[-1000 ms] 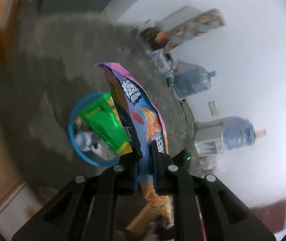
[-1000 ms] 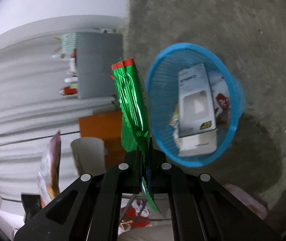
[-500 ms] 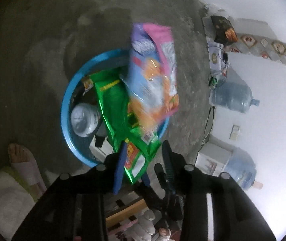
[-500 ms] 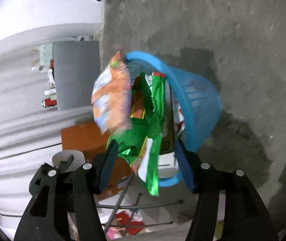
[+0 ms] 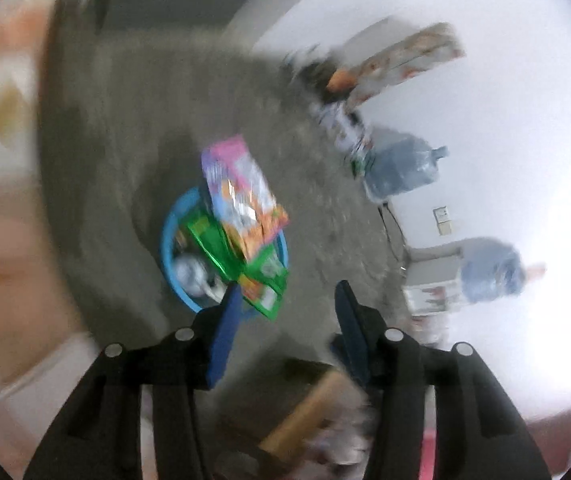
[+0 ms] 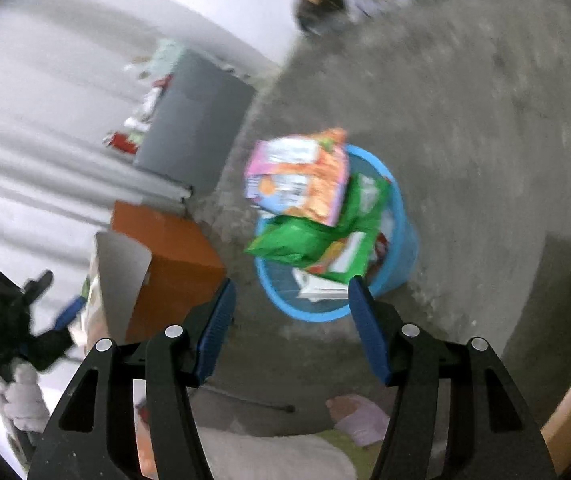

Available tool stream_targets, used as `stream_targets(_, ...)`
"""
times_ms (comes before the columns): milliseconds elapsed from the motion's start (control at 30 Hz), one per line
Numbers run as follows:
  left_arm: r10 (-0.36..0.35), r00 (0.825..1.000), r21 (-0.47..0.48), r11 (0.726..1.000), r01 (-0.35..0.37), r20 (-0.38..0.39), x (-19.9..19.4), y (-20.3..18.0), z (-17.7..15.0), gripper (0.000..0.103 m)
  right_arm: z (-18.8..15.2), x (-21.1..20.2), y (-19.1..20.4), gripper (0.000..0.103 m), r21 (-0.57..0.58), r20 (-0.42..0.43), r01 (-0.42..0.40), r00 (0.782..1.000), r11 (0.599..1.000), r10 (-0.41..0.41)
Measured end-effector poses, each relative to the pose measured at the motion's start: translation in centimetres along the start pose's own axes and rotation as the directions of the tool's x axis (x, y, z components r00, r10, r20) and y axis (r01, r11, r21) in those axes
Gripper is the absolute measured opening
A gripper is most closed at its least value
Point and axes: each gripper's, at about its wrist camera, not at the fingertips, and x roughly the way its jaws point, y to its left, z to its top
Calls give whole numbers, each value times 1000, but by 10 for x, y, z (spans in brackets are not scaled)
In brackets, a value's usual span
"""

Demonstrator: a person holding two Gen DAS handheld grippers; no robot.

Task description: Collect trash

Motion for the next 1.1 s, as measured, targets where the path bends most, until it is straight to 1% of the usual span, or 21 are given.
stream_targets(33,27,998,61,998,-31,51,-21,-7,-9,58,-5,-6,12,59,-47,16,8,1000,999,-8)
stream_targets(67,73,989,136,987,-90,130,-52,-19,-25,69,-14,-22,37,59,-135,49,28,999,990,-21)
stream_targets(100,105,976,175,975,-139,192,-72,-27,-37,74,-21,-32,55,61,-202,81,43,996,979,-27)
stream_targets(167,170,933,224,942,-248,318,-112,-41,-65,98,-41,-57,97,79,-353,164,81,986,932,-23)
stream_targets(200,213,891,229,919,-322,401,-138,-48,-86,99,-59,-77,129,84,-455,234,114,972,883,-5)
stream_targets(233,240,850,223,899,-377,468,-158,-51,-105,99,-71,-90,149,94,-509,283,140,959,849,12)
stream_targets(300,276,795,204,874,-442,541,-187,-54,-137,99,-100,-114,186,96,-600,381,190,922,777,68)
stream_targets(333,285,780,194,869,-456,557,-198,-52,-151,99,-114,-123,201,96,-632,418,215,904,745,94)
stream_targets(400,315,764,164,864,-477,563,-214,-44,-179,99,-147,-138,228,96,-684,479,261,865,681,149)
stream_targets(433,341,757,139,860,-490,558,-220,-39,-190,99,-160,-142,235,96,-700,488,271,857,661,166)
stream_targets(467,365,749,110,859,-499,553,-225,-32,-200,99,-173,-145,242,96,-715,491,281,854,640,173)
stream_targets(500,400,734,59,857,-512,549,-228,-22,-211,99,-187,-146,251,96,-736,480,292,861,611,168)
stream_targets(567,480,693,-50,839,-542,537,-234,-5,-232,99,-210,-140,257,96,-767,438,305,892,565,113)
stream_targets(633,558,656,-119,800,-588,507,-236,12,-252,99,-226,-130,256,96,-774,416,341,909,534,22)
stream_targets(667,601,624,-144,768,-624,498,-235,18,-263,99,-237,-127,253,96,-782,395,349,918,516,-23)
stream_targets(733,663,583,-181,719,-671,470,-230,29,-281,99,-252,-115,245,96,-793,349,362,929,489,-122)
stream_targets(767,685,575,-196,703,-684,448,-228,35,-290,99,-258,-108,237,96,-797,321,361,932,484,-166)
stream_targets(867,705,583,-231,695,-681,403,-227,50,-308,99,-272,-103,230,96,-784,300,378,925,492,-232)
stream_targets(900,705,585,-232,695,-680,401,-227,52,-309,99,-275,-103,230,96,-778,302,384,922,497,-241)
stream_targets(1033,710,567,-222,685,-694,417,-228,50,-307,99,-266,-105,232,96,-753,306,397,917,524,-255)
stream_targets(1100,708,569,-232,689,-686,419,-229,50,-306,99,-265,-104,235,96,-750,321,407,913,522,-251)
